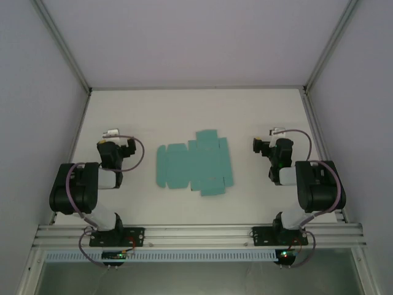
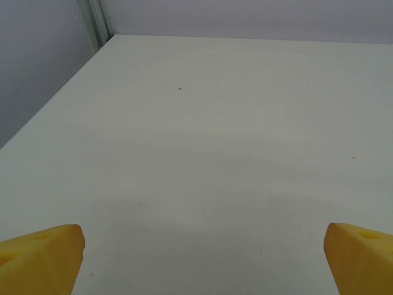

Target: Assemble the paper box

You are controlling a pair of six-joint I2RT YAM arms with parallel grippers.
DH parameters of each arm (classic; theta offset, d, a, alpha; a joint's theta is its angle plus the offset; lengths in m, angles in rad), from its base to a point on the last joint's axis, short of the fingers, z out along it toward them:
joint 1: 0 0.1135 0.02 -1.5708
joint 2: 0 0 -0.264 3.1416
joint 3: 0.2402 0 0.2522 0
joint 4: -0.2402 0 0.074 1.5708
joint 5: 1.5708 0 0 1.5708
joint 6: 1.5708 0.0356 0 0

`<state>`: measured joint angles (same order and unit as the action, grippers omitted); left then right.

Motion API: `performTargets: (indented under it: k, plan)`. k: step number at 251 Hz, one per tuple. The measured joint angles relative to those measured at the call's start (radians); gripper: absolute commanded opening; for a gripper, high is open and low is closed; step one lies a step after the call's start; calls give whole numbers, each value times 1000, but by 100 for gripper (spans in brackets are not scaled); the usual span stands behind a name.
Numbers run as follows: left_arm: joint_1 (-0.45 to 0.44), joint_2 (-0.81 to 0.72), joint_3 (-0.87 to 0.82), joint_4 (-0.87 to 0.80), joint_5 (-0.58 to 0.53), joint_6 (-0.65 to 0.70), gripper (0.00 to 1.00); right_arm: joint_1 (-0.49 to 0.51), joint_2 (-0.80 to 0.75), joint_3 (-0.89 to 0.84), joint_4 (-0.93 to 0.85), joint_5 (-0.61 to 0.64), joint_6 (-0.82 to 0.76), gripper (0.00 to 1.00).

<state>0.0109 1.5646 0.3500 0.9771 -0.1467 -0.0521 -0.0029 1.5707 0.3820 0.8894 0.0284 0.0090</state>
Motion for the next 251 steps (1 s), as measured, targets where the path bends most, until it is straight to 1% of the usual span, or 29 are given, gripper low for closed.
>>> performTargets:
  k: [179,211,251]
  plan:
    - [0,-8,0,-18,1,6,100,-14,0,-3,-3,-44,4,99]
    - [0,-63,0,-78,3,10,100,-20,-21,-11,-18,-45,11,99]
    - [-4,-161,20,-180,-4,10,100,-21,-118,-2,-108,-40,14,99]
